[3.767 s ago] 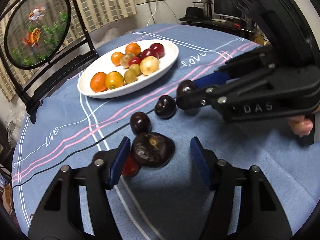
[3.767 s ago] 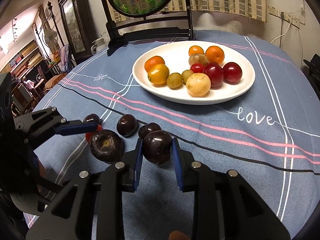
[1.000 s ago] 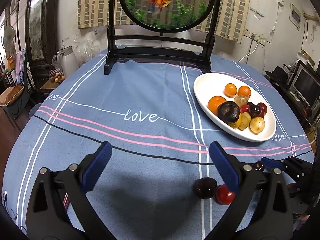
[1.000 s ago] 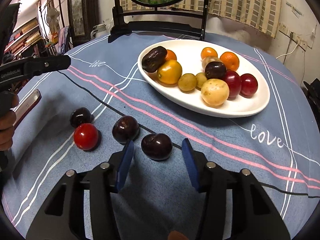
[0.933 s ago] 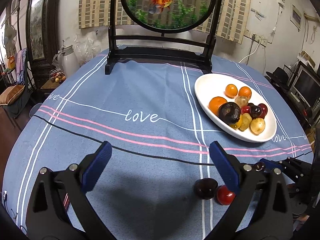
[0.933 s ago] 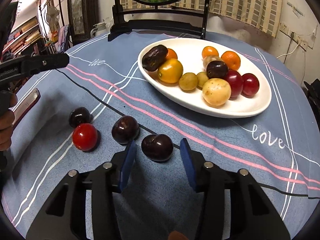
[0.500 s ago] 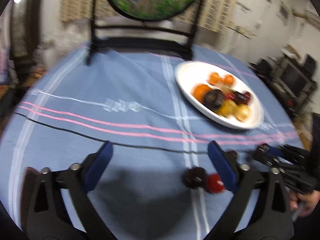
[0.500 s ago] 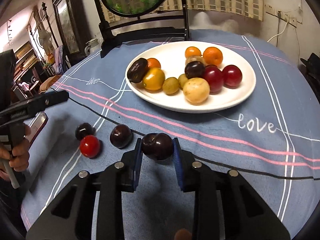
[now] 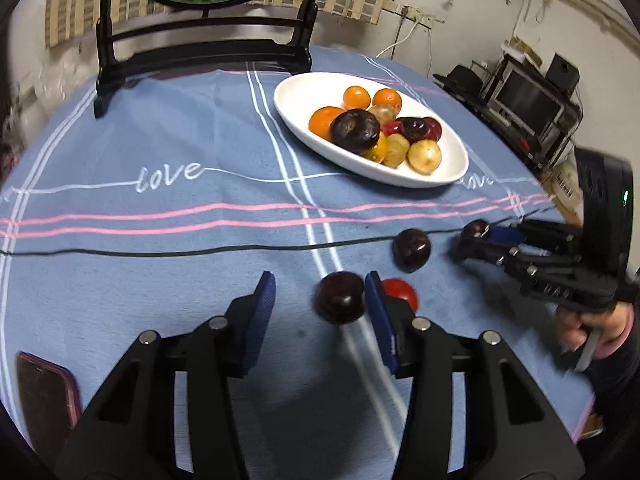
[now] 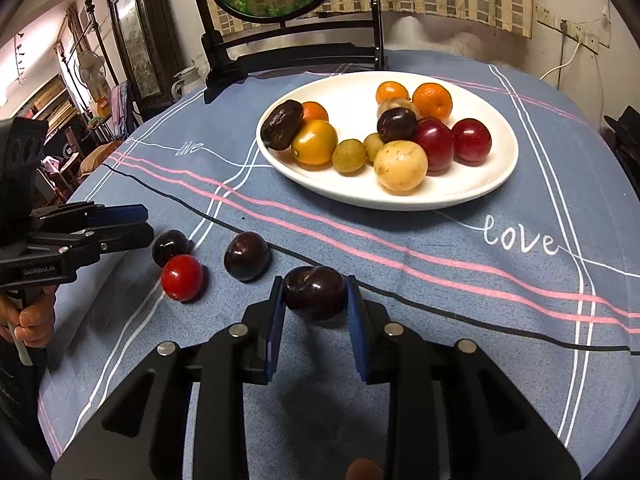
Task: Organize fruits
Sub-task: 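Grasp a dark plum with the right tool while the left tool grasps another dark plum, then carry both plums over the plate and open both tools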
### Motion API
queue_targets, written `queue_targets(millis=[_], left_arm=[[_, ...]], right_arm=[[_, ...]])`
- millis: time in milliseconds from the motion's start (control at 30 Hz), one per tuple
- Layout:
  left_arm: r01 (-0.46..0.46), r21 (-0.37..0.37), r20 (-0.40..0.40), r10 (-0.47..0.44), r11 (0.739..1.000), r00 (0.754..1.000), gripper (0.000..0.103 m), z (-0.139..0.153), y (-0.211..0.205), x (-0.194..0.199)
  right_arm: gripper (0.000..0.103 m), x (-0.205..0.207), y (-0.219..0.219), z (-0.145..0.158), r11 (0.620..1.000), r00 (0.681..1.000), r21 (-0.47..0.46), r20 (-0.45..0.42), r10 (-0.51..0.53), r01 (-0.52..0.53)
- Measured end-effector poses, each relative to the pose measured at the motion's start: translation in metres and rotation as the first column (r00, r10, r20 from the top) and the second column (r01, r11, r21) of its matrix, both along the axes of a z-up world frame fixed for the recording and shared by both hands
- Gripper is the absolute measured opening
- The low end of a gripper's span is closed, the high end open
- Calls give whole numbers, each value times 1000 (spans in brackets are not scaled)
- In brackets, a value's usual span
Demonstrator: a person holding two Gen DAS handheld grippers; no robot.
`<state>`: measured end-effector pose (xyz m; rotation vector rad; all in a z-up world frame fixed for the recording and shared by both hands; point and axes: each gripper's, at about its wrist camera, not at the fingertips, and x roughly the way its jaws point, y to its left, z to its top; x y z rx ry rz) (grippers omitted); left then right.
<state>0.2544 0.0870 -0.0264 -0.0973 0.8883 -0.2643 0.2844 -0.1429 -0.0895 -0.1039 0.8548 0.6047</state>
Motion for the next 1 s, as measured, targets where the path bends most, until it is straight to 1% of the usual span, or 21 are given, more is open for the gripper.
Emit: queue_targets(millis=[167, 300, 367, 467, 533, 567, 600, 633, 700, 733, 800, 867, 933, 1000], left_arm=[[69, 69, -15, -68, 995, 998, 47, -10, -10, -3], [117, 116, 0, -118, 986, 993, 45, -15, -24, -3], [126, 133, 9, -128, 983, 992, 44, -16, -27, -1], [137, 137, 3, -139, 981, 990, 44, -21, -30, 4], [141, 157, -9, -142, 977, 990, 44, -27, -33, 8], [144, 170, 0, -146, 975, 989, 44, -27, -35, 8], [148, 177, 2, -150, 973, 989, 42, -27, -37, 6], [147, 177, 3, -150, 973, 989, 40, -27, -37, 5], [141, 179, 5, -144, 974, 990, 31, -27, -36, 5], [139, 177, 4, -142, 974, 990, 30, -27, -36, 5], [134, 167, 1, -136, 977, 991, 30, -26, -34, 5], [133, 176, 5, -136, 975, 991, 30, -25, -35, 3], [134, 179, 20, -140, 975, 990, 30, -21, -38, 0], [135, 159, 43, -143, 978, 989, 30, -13, -39, -4]], right_arm=[[30, -1, 1, 0, 1000, 1000, -4, -3, 6, -6], [30, 0, 2, 0, 1000, 1000, -5, -5, 4, -4], [30, 0, 2, -1, 1000, 1000, -5, -7, 3, -3], [30, 0, 2, -1, 1000, 1000, -7, -8, 3, -3], [30, -1, 2, -1, 1000, 1000, -8, -8, 4, -4], [30, -1, 2, -1, 1000, 1000, -7, -7, 3, -3], [30, -1, 1, -1, 1000, 1000, -7, -5, 2, -3], [30, -1, 1, -1, 1000, 1000, -7, -5, 2, -2], [30, -1, 1, 0, 1000, 1000, -6, -4, 2, -2], [30, -2, 1, 0, 1000, 1000, -6, -2, 3, -3], [30, -3, 2, 1, 1000, 1000, -5, 3, 6, -6], [30, -3, 2, 1, 1000, 1000, -6, 5, 7, -7], [30, -4, 3, 2, 1000, 1000, -5, 5, 9, -9], [30, -4, 3, 2, 1000, 1000, -4, 6, 12, -12]])
